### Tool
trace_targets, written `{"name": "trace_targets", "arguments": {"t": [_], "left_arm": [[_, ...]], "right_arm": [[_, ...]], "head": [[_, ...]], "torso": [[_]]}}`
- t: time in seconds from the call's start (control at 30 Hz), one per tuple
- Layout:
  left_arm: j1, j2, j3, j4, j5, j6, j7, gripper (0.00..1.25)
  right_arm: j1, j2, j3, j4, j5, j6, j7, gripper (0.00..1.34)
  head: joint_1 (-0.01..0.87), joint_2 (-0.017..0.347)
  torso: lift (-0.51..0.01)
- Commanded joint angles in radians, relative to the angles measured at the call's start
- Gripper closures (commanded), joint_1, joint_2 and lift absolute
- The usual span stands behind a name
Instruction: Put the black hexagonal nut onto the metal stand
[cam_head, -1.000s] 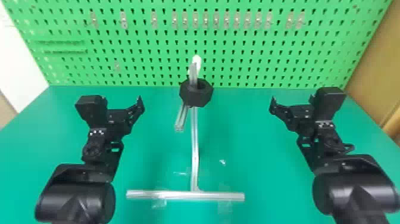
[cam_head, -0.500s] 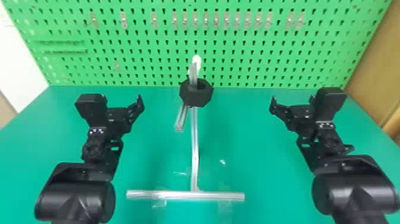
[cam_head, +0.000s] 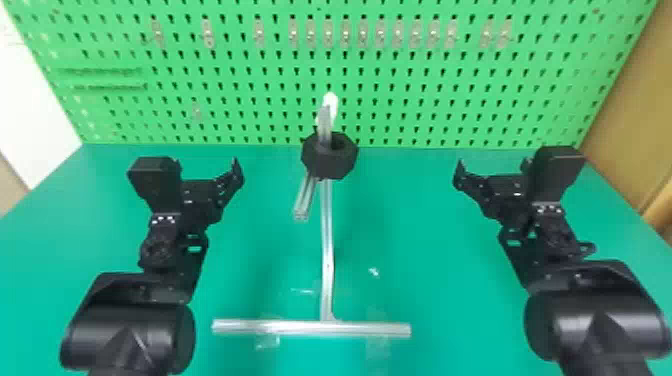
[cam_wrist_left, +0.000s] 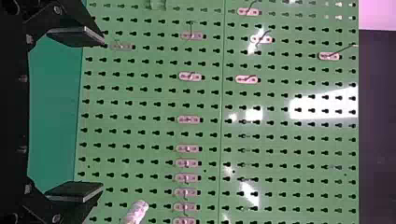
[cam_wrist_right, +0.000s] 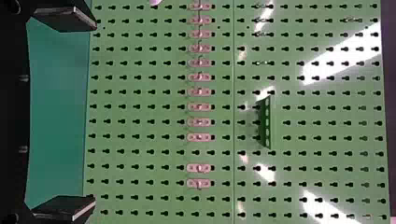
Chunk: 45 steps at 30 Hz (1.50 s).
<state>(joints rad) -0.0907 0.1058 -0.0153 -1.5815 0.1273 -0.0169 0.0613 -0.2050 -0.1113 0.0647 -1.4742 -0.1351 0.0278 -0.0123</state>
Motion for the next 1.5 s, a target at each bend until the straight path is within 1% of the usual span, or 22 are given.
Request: {"name": "trace_targets", "arguments": {"t": [0.0,0.2,0.67,1.47], "left_arm": [[-0.001,0.000,0.000,0.000,0.000,0.000,0.000,0.18],[-0.001,0.000,0.002,0.000,0.000,0.000,0.000,0.18],[-0.004,0.000,0.003,0.000,-0.006,0.000,0.000,0.18],[-0.004,-0.006,0.005,0.000,-0.002,-0.002,0.000,0.16]], "right_arm": [[0.001,0.001,0.004,0.000,-0.001,0.000,0.000,0.00],[0.001,0.002,0.003,0.000,-0.012,0.008,0.000,0.04],[0.003,0.004,-0.003,0.002,-0.040,0.018,0.000,0.07],[0.001,0.012,-0.011,0.002,-0.041,0.018,0.000,0.08]], "head": [[0.693,0.081],[0.693,0.081],[0.693,0.081],[0.693,0.081]], "torso": [[-0.001],[-0.001],[-0.001],[-0.001]]}}
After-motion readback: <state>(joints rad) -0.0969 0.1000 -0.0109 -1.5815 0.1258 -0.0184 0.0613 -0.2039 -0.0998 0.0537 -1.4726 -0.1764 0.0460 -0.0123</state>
